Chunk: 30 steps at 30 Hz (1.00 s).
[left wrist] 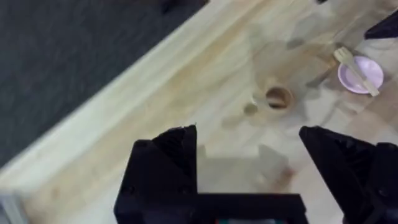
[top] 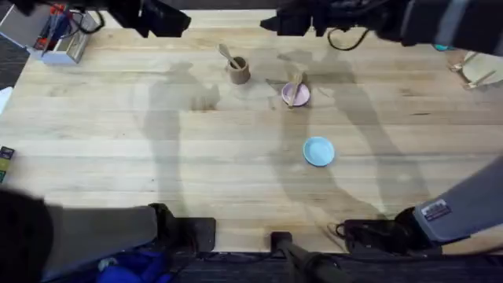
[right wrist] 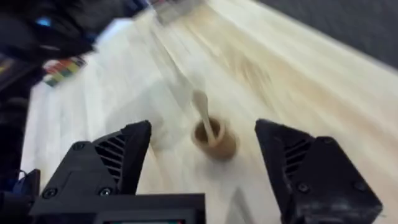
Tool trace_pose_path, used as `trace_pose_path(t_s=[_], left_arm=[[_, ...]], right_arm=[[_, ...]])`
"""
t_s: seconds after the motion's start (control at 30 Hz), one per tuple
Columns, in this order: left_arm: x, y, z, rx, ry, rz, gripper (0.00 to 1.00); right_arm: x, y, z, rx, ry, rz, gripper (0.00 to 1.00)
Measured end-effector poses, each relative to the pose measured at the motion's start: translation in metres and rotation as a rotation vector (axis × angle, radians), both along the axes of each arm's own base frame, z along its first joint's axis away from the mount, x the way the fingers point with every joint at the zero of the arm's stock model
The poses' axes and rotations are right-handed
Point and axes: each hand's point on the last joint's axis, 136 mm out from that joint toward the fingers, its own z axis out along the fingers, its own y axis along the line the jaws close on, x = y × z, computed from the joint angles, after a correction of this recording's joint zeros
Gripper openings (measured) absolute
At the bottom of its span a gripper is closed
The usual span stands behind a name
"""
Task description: Pick up a utensil and set it on the pink plate, then put the other utensil in the container.
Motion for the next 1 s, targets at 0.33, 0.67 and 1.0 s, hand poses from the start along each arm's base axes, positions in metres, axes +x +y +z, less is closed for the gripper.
trace_pose_path(t_s=[0.33,0.67,1.0], left_arm=[[-0.069,0.010,0.025,0.024,0.130,0.221,0.994],[-0.119,0.013,0.029,0.030,0.226,0.351,0.995],[-0.134,0.015,0.036,0.042,0.213,0.388,0.995]], right_arm=[[-0.045,-0.059,0.002,-0.305,0.184,-0.256,0.995],[-0.100,-0.135,0.052,-0.465,0.170,-0.515,0.995],[-0.153,-0.204,0.071,-0.651,0.172,-0.779,0.996]])
